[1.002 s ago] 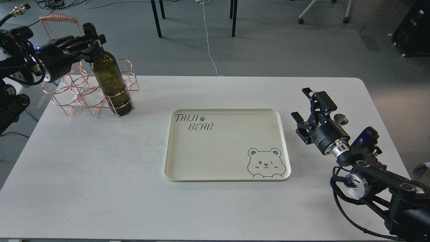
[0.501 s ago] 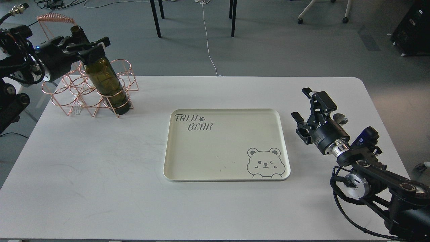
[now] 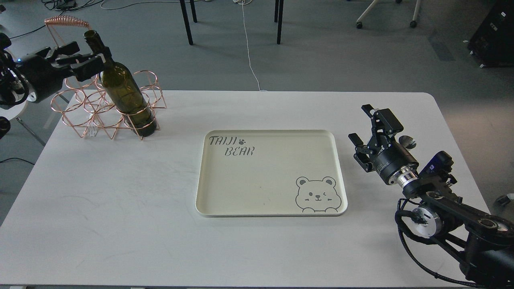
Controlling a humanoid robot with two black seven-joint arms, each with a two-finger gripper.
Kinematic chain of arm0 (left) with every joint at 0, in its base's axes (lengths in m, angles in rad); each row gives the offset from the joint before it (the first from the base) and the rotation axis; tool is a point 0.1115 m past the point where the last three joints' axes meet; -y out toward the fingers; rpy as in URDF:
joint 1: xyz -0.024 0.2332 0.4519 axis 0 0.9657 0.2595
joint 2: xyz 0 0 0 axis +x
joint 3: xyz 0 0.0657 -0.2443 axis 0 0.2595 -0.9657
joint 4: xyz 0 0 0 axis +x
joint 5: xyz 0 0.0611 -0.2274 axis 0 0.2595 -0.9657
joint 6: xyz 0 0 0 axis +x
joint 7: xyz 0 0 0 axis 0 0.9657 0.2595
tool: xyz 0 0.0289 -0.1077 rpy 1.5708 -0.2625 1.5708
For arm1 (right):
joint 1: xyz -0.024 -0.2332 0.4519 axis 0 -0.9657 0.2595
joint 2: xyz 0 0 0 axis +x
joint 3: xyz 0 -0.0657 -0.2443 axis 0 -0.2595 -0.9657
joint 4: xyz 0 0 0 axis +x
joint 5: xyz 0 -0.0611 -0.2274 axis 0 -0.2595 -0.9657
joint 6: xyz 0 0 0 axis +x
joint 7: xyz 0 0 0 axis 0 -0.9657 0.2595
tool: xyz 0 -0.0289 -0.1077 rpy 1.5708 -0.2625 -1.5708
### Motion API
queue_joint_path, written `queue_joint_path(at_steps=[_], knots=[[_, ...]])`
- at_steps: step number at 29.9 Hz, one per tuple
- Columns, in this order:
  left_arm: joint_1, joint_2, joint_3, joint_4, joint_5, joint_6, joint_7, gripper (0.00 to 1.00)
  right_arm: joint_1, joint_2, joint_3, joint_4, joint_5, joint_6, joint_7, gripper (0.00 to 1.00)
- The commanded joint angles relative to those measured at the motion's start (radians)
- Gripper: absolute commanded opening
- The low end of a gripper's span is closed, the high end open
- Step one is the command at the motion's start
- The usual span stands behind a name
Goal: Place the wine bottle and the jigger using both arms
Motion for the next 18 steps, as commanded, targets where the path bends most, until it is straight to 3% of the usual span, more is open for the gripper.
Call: queue_joint_path(at_steps=[1,10,14,18], knots=[[0.095,0.061,-0.050,-0.084,-0.065,0.001,0.000,0.98,-0.001,0.000,0.006,0.000,0.002,-0.005,0.000,0.99],[0.514,0.069,-0.375,-0.467,-0.534,-0.026,0.000,0.98,0.001,0.048,0.064,0.006,0.002,-0.012,0.000,0.99],[0.700,-0.102,-0.549,-0.627,-0.669,-0.069,0.000,0.98,0.002,0.057,0.098,-0.003,0.002,-0.014,0.000,0.99],[0.783,-0.317,-0.611,-0.649,-0.701,-0.092,0.000,0.98,0.013,0.072,0.121,-0.023,0.006,-0.006,0.000,0.99]])
